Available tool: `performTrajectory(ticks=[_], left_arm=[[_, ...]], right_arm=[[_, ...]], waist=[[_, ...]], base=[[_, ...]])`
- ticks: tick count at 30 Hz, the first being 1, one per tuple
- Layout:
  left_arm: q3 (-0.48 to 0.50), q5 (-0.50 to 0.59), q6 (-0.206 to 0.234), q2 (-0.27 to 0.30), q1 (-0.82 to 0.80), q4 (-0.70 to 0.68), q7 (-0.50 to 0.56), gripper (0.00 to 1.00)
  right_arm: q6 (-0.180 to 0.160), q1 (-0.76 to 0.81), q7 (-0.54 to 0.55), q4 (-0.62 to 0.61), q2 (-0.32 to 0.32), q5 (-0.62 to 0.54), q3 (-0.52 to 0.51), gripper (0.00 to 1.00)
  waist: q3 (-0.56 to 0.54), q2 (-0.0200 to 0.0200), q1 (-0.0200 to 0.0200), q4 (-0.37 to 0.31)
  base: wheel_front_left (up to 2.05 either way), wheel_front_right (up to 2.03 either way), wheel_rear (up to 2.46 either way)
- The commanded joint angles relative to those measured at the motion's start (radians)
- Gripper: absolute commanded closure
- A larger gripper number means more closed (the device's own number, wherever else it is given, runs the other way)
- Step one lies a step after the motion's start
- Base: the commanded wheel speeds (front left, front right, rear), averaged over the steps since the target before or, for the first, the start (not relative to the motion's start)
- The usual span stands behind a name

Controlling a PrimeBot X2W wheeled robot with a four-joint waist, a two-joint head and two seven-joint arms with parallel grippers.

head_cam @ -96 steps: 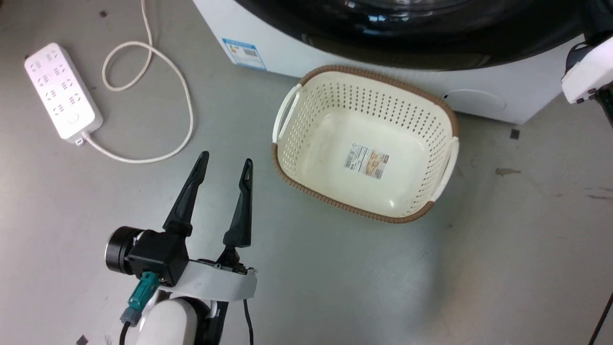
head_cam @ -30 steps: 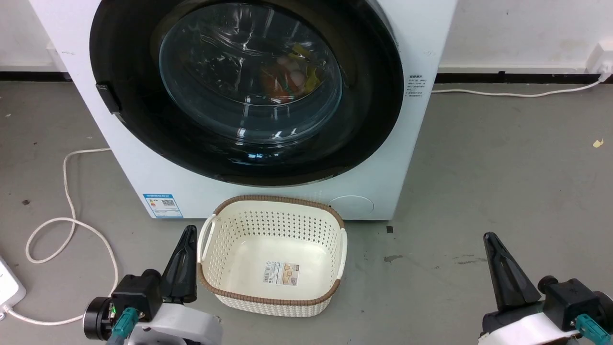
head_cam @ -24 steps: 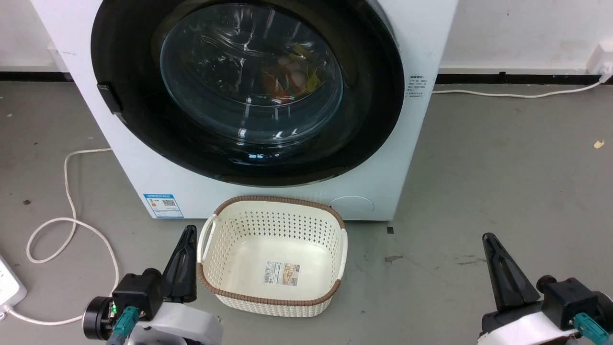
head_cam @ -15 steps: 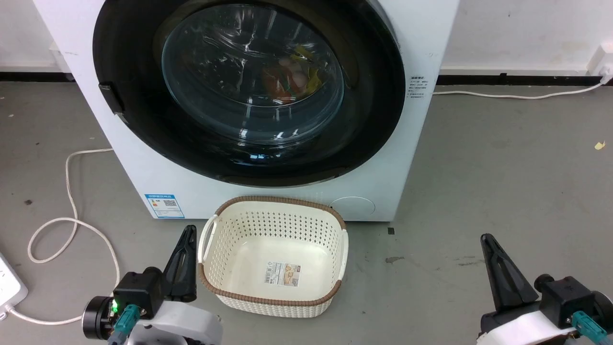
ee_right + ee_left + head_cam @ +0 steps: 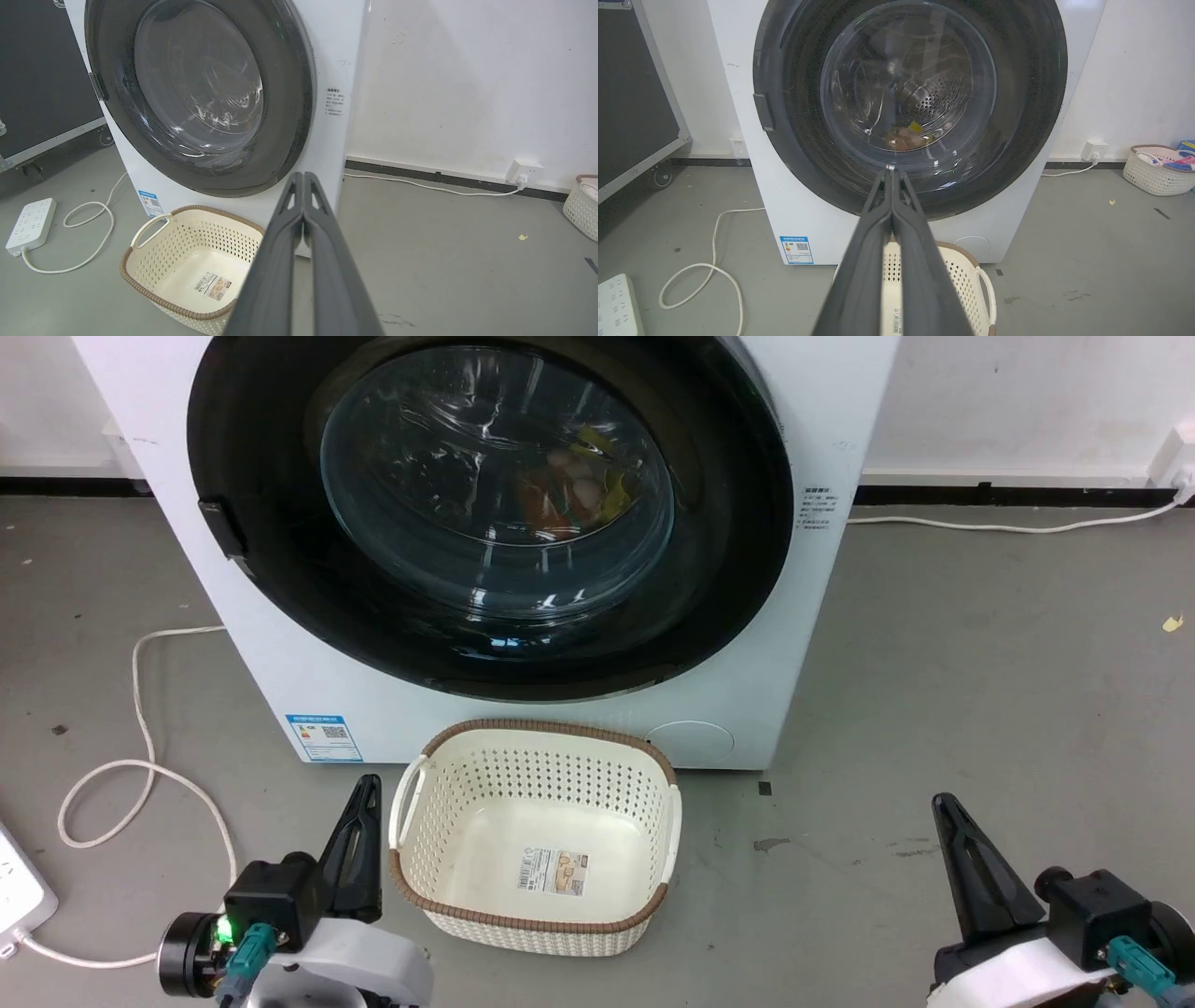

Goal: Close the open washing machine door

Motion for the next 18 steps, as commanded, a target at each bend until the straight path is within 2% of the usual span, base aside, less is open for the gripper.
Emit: performTrajectory(ticks=[1,18], left_arm=[[0.003,0.011,0.006,-0.001,0.014,-0.008,0.008,1.0],[0.006,0.03,0.022,-0.002,0.02,-0.022,0.045,1.0]], right_arm=[[0.0,-0.007,0.006,-0.008,0.002,-0.007,0.002,1.0],[0.0,-0.01,0.043,-0.013,0.002,-0.011,0.008,1.0]], waist=[[0.0,0.0,0.0,0.001],[-0.005,0.0,-0.0001,0.006]], base=[[0.0,0.0,0.0],[0.0,0.0,0.0]])
